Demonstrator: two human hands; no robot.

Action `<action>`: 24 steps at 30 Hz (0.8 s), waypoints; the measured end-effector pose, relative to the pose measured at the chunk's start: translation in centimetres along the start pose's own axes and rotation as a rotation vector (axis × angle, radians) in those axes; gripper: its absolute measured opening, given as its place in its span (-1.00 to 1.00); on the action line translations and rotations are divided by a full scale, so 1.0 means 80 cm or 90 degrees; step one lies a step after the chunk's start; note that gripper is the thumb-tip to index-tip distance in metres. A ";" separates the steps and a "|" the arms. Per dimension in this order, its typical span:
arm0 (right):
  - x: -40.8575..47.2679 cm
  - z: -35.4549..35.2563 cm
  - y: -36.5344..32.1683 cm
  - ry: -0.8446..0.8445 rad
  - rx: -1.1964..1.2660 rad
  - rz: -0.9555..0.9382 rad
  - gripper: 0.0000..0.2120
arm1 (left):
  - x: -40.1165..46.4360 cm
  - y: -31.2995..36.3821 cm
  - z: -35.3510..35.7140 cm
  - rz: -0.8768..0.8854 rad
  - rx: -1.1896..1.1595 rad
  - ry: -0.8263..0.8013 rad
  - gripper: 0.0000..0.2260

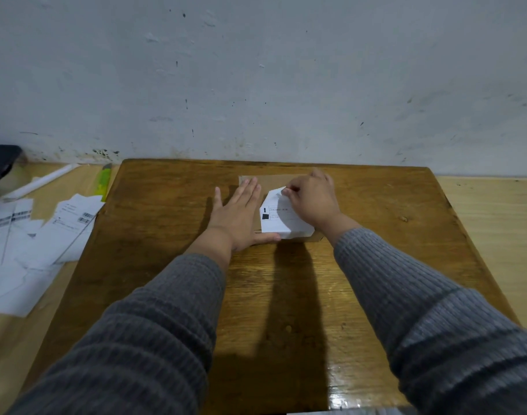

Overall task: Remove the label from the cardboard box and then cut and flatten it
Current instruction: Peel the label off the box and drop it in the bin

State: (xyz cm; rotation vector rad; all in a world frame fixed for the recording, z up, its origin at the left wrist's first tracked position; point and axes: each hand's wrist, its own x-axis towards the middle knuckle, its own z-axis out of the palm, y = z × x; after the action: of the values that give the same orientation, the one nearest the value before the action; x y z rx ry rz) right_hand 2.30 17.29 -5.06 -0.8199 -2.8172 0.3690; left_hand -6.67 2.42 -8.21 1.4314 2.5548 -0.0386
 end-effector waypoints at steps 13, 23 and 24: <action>-0.039 -0.021 -0.008 0.050 0.051 0.098 -0.78 | -0.010 0.012 -0.003 -0.001 0.068 0.003 -0.09; -0.023 -0.013 -0.014 0.173 0.055 0.097 -0.84 | -0.018 0.017 0.006 -0.016 0.029 0.017 -0.16; -0.022 -0.013 -0.012 0.180 0.030 0.069 -0.83 | -0.018 0.017 0.006 -0.017 0.026 0.019 -0.16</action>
State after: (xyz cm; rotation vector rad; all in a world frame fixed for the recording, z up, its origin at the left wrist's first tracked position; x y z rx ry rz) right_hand 3.54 15.75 -4.02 -0.9366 -2.5024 0.3077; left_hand -4.69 1.86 -8.26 1.4224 2.6119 -0.0734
